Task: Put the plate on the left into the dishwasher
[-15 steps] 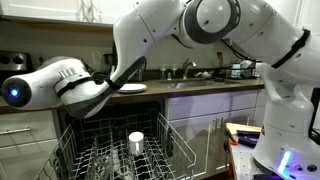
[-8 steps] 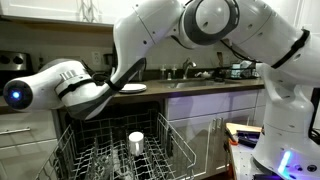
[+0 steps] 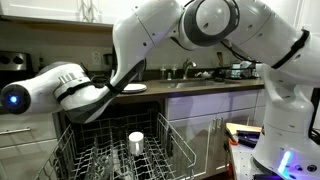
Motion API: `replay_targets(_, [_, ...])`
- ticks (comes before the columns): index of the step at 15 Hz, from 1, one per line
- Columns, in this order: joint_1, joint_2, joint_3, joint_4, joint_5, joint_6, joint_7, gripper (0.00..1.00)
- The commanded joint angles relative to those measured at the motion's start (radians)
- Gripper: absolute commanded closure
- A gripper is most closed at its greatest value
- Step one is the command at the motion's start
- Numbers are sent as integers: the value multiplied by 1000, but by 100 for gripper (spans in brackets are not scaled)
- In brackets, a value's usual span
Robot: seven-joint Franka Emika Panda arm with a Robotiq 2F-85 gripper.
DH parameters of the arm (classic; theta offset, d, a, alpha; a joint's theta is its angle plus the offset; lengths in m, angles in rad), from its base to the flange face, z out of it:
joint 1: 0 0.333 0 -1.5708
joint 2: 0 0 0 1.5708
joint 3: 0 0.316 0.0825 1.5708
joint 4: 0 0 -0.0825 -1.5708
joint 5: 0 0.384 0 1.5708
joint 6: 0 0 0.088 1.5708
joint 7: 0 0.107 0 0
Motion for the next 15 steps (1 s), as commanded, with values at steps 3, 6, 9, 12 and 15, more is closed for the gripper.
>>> replay_targets(3, [26,1,-2,-4,-24,-66,42,95])
replay_targets(6, [8,7,16,5,-10,-40,18,94])
replay_targets(9, [10,7,16,5,-10,-43,18,94])
replay_targets(12, [10,7,16,5,-10,-43,19,94])
replay_targets(15, [10,7,16,5,-10,-43,19,94])
